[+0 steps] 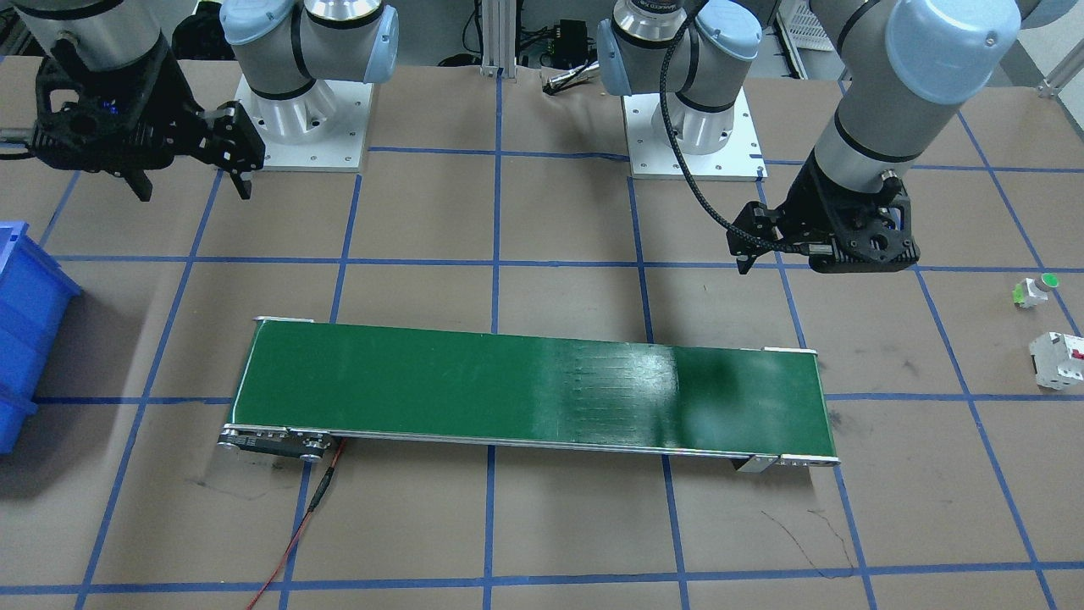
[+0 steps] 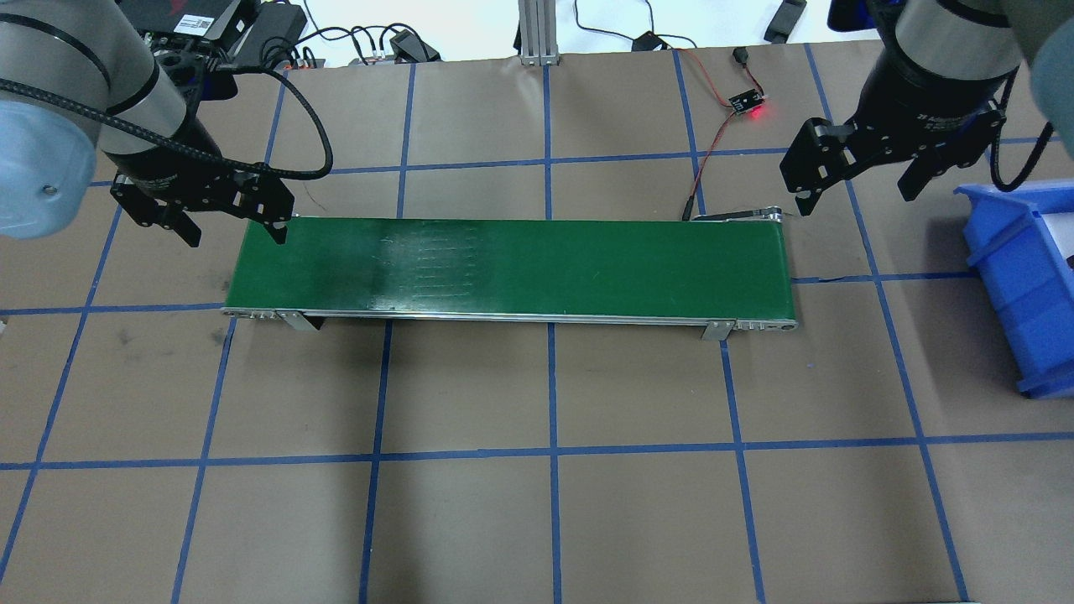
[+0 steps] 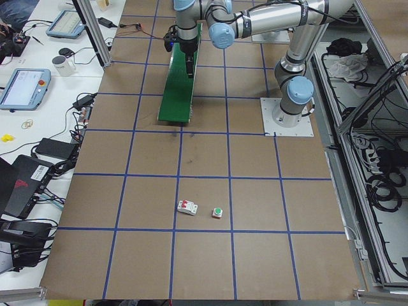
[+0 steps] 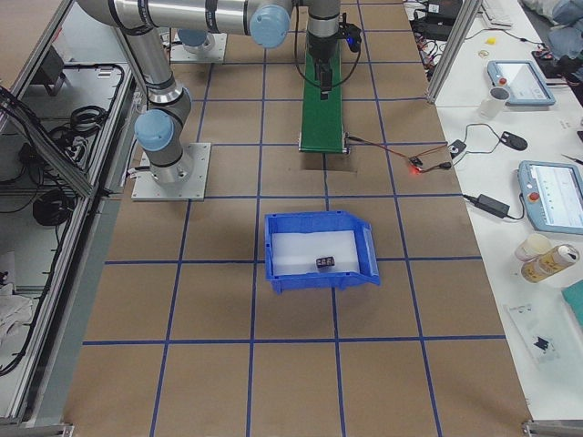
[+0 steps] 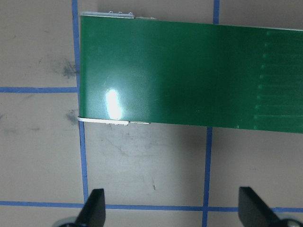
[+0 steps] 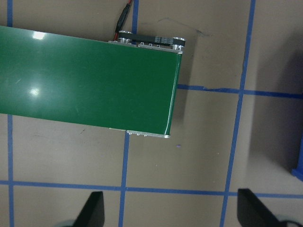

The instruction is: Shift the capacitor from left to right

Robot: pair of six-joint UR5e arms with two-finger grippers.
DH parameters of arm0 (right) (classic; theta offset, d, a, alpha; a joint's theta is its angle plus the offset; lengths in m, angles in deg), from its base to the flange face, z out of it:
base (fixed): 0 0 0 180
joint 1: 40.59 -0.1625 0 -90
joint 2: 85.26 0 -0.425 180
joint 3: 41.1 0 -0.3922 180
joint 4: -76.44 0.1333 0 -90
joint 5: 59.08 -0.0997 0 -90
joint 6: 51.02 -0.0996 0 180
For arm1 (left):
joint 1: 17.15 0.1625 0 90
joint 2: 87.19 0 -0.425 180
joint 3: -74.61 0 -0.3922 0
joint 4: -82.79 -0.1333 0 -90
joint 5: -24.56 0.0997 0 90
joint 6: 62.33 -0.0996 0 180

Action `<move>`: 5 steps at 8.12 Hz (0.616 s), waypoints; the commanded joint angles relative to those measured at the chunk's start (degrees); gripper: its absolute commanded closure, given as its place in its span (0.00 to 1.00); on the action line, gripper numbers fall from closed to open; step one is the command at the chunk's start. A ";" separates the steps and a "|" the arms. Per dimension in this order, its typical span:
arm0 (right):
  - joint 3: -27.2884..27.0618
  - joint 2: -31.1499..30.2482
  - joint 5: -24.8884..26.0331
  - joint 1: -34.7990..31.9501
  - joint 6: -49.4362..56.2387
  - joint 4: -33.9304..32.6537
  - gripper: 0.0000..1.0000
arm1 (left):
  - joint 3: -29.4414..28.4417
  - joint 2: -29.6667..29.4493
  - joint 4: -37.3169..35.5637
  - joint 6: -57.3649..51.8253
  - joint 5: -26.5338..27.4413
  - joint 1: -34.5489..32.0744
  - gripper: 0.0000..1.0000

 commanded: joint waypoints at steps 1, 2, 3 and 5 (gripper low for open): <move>-0.05 -0.79 -0.02 -2.84 -2.48 0.58 0.00 | 0.07 2.56 2.19 0.00 -0.43 -0.86 0.00; -0.05 -0.70 -0.02 -4.60 -3.09 0.13 0.00 | 0.07 3.27 2.47 0.00 0.01 -1.12 0.00; -0.05 -0.53 -0.19 -5.14 -3.01 0.04 0.00 | -0.01 3.72 2.99 0.00 -0.16 -1.48 0.00; -0.05 -0.53 -0.10 -5.24 -3.01 0.13 0.00 | -0.01 3.63 3.52 1.92 -0.08 -2.00 0.00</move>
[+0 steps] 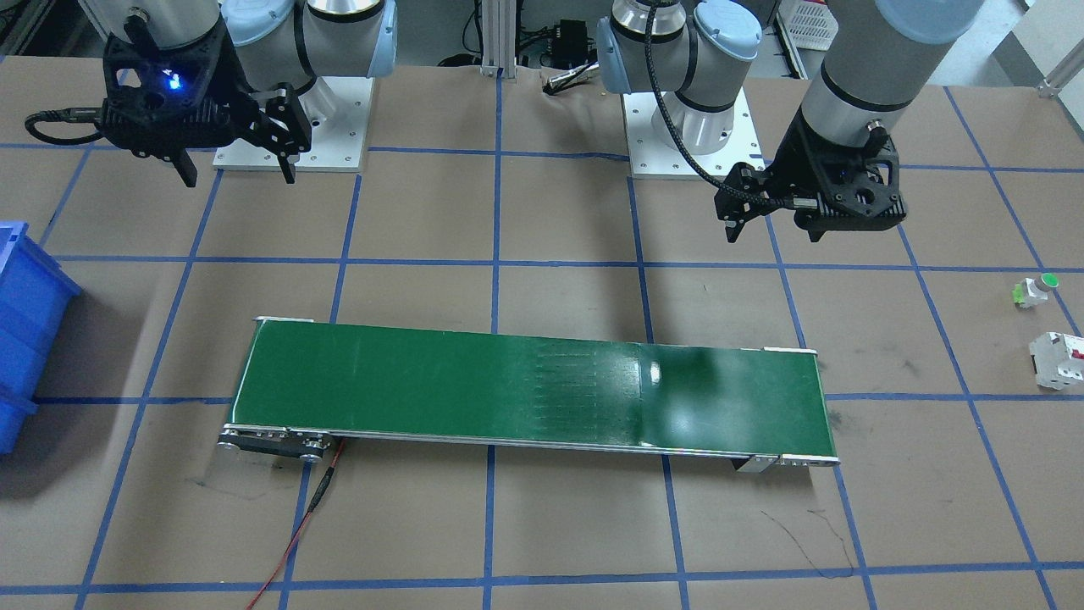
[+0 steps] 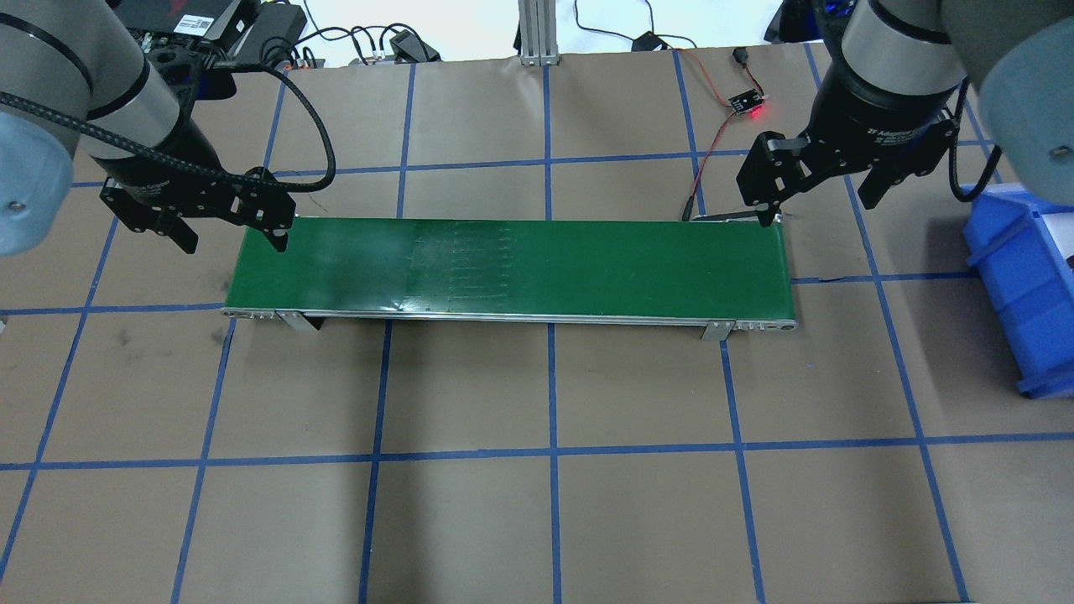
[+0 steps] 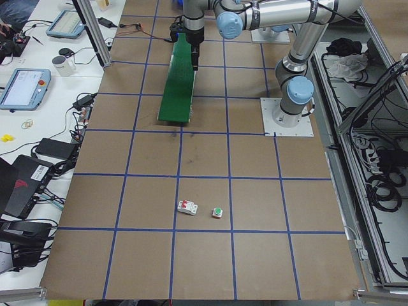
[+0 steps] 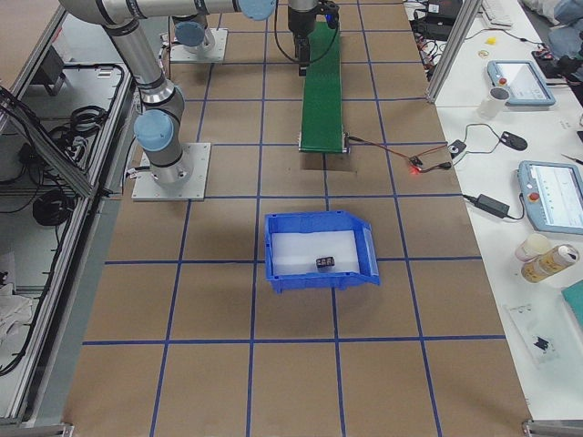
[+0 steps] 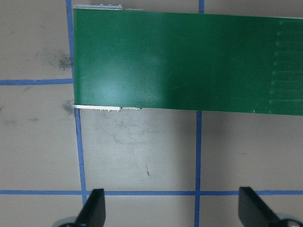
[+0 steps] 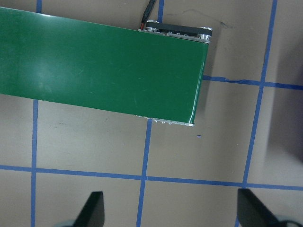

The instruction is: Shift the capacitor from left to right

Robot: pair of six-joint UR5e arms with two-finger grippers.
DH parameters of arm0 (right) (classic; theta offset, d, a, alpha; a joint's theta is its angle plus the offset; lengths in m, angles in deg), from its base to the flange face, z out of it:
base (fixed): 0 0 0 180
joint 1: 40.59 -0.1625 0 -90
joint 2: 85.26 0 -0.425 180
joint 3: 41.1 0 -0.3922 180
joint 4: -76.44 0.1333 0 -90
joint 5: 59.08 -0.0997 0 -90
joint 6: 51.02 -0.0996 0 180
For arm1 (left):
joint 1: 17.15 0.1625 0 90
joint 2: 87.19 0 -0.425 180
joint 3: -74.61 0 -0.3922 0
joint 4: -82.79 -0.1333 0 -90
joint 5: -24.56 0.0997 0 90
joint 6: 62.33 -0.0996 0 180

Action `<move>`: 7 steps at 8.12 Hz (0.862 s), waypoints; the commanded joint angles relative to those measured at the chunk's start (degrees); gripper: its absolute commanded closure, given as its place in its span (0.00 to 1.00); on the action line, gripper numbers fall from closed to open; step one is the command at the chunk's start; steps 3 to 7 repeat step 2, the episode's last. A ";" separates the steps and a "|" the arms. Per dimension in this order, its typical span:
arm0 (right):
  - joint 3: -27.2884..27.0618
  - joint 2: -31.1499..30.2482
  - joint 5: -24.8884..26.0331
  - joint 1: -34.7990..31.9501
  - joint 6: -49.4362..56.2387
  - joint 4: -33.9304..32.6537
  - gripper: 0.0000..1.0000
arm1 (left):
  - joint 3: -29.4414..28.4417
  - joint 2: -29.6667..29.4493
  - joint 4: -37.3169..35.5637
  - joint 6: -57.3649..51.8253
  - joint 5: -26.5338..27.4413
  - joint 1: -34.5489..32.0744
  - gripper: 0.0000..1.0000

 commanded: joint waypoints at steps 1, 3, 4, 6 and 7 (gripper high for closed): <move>0.00 0.06 0.35 -0.40 0.27 -0.04 0.00 | 0.06 -0.25 0.46 1.57 0.07 -0.47 0.00; 0.08 0.06 0.27 -0.40 0.28 -0.30 0.00 | -0.03 -0.34 0.46 1.57 0.07 -0.47 0.00; 0.08 0.06 0.27 -0.40 0.28 -0.30 0.00 | -0.03 -0.34 0.46 1.57 0.07 -0.47 0.00; 0.08 0.06 0.27 -0.40 0.28 -0.30 0.00 | -0.03 -0.34 0.46 1.57 0.07 -0.47 0.00; 0.08 0.06 0.27 -0.40 0.28 -0.30 0.00 | -0.03 -0.34 0.46 1.57 0.07 -0.47 0.00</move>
